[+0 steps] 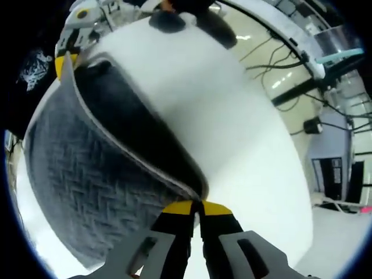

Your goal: Open the folded towel by lifting each exposed corner and separating the folded layers until the towel lies flat within the target outline without major curled edges

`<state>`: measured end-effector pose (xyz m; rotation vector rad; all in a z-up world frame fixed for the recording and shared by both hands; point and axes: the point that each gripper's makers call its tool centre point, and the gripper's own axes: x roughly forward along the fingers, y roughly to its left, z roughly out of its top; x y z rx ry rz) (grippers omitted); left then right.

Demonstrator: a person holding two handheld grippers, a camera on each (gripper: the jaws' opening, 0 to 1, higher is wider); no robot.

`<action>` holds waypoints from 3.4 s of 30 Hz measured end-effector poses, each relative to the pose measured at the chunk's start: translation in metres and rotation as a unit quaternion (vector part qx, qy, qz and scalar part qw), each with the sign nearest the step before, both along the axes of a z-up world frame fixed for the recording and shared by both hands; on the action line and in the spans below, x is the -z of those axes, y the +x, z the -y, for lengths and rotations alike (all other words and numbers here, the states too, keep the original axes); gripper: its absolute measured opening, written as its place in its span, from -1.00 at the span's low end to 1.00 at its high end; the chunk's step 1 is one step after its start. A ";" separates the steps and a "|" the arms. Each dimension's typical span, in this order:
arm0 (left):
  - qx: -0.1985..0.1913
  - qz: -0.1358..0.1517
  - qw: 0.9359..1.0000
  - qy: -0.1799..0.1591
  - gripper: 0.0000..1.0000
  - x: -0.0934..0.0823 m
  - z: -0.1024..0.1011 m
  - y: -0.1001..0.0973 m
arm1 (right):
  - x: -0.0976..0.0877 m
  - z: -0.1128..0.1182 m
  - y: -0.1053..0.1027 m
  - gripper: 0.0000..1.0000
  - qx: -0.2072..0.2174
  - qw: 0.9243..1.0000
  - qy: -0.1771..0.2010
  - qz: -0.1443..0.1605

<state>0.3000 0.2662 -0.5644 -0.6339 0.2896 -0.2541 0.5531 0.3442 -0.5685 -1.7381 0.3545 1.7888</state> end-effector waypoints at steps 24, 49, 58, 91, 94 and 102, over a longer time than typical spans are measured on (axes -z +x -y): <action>0.041 0.029 0.999 0.011 -1.00 -0.020 0.022 -0.002 | -0.025 0.017 0.001 -1.00 0.013 0.999 0.036 0.013; 0.069 0.053 0.996 0.011 -1.00 -0.037 0.043 -0.002 | -0.038 0.032 -0.001 -1.00 0.009 0.998 0.042 0.035; 0.067 0.062 0.996 0.024 -1.00 -0.037 0.048 -0.002 | -0.041 0.042 0.001 -1.00 0.016 0.998 0.042 0.040; 0.143 0.102 0.984 0.009 -1.00 -0.058 0.099 0.002 | -0.059 0.085 0.009 -1.00 0.034 0.995 0.052 0.082; 0.146 0.104 0.984 0.010 -1.00 -0.058 0.102 0.002 | -0.064 0.086 0.008 -1.00 0.036 0.994 0.063 0.083; 0.152 0.109 0.982 0.004 -1.00 -0.059 0.109 -0.002 | -0.067 0.096 0.005 -1.00 0.037 0.993 0.068 0.088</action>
